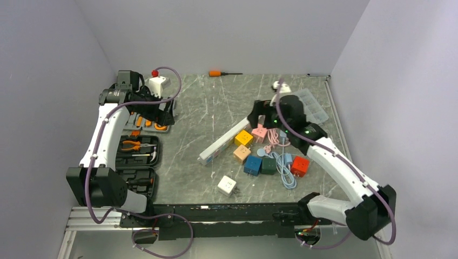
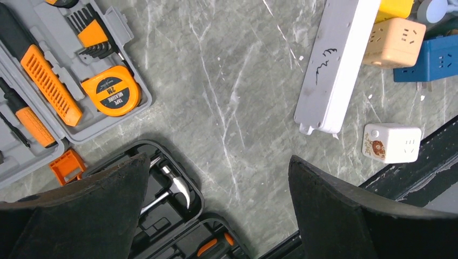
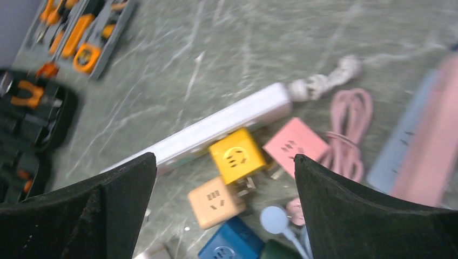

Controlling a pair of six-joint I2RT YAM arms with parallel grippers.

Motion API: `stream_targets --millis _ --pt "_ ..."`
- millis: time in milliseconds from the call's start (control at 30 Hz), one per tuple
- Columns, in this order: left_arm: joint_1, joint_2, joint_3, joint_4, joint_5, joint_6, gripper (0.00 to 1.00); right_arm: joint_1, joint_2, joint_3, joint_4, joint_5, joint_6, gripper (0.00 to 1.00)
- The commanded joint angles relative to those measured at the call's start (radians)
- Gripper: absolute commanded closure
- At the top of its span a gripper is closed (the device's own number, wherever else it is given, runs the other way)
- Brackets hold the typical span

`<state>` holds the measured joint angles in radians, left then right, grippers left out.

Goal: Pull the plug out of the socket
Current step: Reset both arms

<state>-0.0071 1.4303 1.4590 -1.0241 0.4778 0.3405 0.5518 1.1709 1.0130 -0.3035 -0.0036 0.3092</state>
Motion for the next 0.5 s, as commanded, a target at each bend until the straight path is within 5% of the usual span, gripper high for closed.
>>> stream_targets --millis 0,233,467 --pt "0.052 -0.028 -0.002 0.051 0.046 -0.037 0.01 -0.142 -0.088 -0.039 -0.061 0.084 0.091 0.00" --pt "0.280 -0.027 -0.020 0.170 0.070 -0.059 0.01 -0.384 -0.236 -0.198 -0.038 0.449 0.218 0.00" --pt "0.329 -0.091 -0.242 0.472 -0.143 -0.214 0.01 -0.389 -0.367 -0.567 0.590 0.812 -0.059 0.00"
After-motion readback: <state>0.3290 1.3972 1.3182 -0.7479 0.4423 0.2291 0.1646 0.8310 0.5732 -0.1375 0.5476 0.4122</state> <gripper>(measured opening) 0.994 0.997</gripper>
